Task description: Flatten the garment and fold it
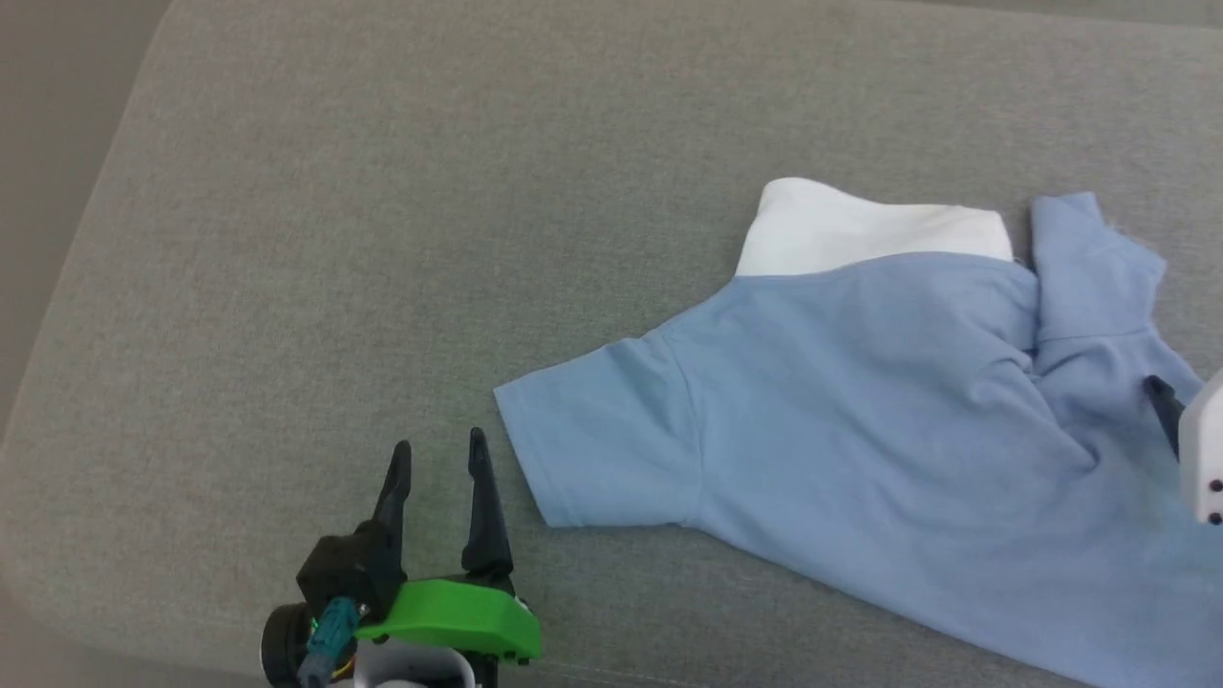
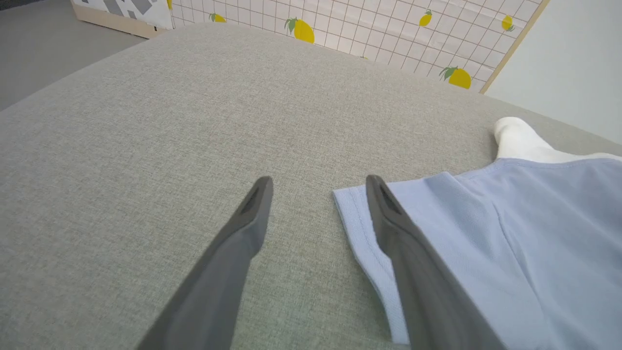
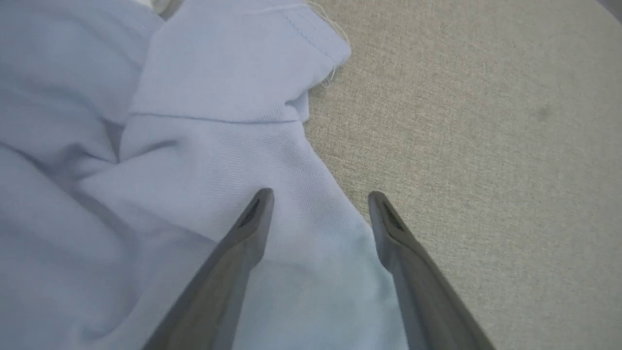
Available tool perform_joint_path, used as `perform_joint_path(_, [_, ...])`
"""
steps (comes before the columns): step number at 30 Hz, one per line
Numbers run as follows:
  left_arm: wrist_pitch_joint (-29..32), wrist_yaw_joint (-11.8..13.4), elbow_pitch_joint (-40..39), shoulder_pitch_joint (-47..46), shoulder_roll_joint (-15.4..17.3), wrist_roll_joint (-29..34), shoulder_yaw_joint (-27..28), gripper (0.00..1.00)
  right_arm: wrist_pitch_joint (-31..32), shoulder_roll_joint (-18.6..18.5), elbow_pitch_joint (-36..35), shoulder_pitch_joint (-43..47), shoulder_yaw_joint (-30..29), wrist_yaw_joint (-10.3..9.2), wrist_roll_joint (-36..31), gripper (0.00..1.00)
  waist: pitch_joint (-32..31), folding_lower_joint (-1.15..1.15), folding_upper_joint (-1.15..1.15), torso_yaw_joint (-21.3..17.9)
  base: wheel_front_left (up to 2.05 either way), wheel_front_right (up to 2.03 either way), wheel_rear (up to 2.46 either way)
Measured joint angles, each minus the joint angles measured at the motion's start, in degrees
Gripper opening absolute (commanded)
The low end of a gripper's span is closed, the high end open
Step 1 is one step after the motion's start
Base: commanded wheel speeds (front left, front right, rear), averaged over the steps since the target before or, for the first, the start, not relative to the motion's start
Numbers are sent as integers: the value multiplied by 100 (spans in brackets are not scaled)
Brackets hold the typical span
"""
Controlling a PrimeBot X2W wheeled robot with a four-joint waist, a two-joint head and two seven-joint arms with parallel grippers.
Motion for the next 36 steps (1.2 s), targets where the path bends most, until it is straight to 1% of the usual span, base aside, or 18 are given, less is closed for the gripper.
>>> perform_joint_path(2, [0, -13, 15, -53, -21, 21, -19, 100, 130, -311, 151, -58, 212, 1, 136, 100, 86, 0, 0, 81, 0, 0, 0])
perform_joint_path(4, [0, -37, 34, -89, -42, 32, -33, 100, 175, -515, 319, -87, 341, 1, 252, 100, 155, 0, 0, 157, 0, 0, 0])
perform_joint_path(7, [0, -55, 58, -125, -90, 42, -34, 100, 234, -656, 537, -159, 470, -2, 515, 100, 244, 0, 0, 266, 0, 0, 0])
perform_joint_path(8, [0, -57, 76, -131, -102, 42, -22, 100, 238, -680, 579, -199, 474, -2, 590, 38, 270, 0, 0, 296, 0, 0, 0])
perform_joint_path(9, [0, -59, 91, -133, -112, 43, -4, 100, 236, -693, 617, -244, 483, -2, 633, 7, 290, 0, 0, 319, 0, 0, 0])
perform_joint_path(10, [0, -60, 103, -133, -115, 43, 13, 100, 216, -703, 641, -273, 512, -2, 648, 0, 297, 0, 0, 329, 0, 0, 0])
perform_joint_path(15, [0, -96, 146, -132, -120, 67, 97, 100, -196, -611, 750, -341, 547, 0, 712, 0, 242, 0, 0, 261, 0, 0, 0])
perform_joint_path(18, [0, -110, 171, -130, -114, 67, 152, 100, -436, -542, 743, -348, 393, 1, 735, 0, 162, 0, 0, 147, 0, 0, 0])
perform_joint_path(20, [0, -112, 172, -130, -112, 66, 187, 100, -595, -521, 723, -348, 120, 1, 733, 0, 95, 0, 0, 53, 0, 0, 0])
perform_joint_path(23, [0, -113, 168, -125, -105, 66, 218, 100, -802, -553, 731, -260, -469, 1, 631, 0, 2, 0, 0, -81, 0, 0, 0])
perform_joint_path(26, [0, -113, 159, -118, -97, 66, 234, 100, -989, -643, 902, 107, -1106, 1, 419, 0, -70, 0, 0, -193, 0, 0, 0])
perform_joint_path(29, [0, -112, 146, -105, -87, 65, 242, 100, -1111, -570, 1135, 443, -1529, 1, 282, 0, -97, 0, 0, -268, 0, 0, 0])
perform_joint_path(30, [1, -112, 142, -103, -78, 65, 245, 100, -1168, -504, 1201, 479, -1621, 1, 232, 12, -96, 0, 0, -287, 0, 0, 0])
perform_joint_path(31, [3, -112, 137, -102, -64, 65, 246, 100, -1260, -408, 1266, 494, -1695, 1, 166, 69, -92, 0, 0, -307, 0, 0, 0])
perform_joint_path(32, [11, -111, 132, -101, -49, 65, 249, 100, -1418, -292, 1304, 490, -1745, 1, 116, 100, -85, 0, 0, -326, 0, 0, 0])
perform_joint_path(33, [25, -110, 125, -101, -35, 65, 252, 100, -1584, -177, 1336, 470, -1775, 1, 75, 100, -80, 0, 0, -343, 0, 0, 0])
perform_joint_path(34, [40, -110, 119, -101, 1, 65, 259, 100, -1825, 16, 1396, 402, -1794, 1, -31, 100, -84, 0, 0, -373, 0, 0, 0])
perform_joint_path(36, [54, -103, 109, -99, 26, 65, 264, 100, -2058, 231, 1381, 292, -1893, 1, -93, 100, -114, 0, 0, -393, 0, 0, 0])
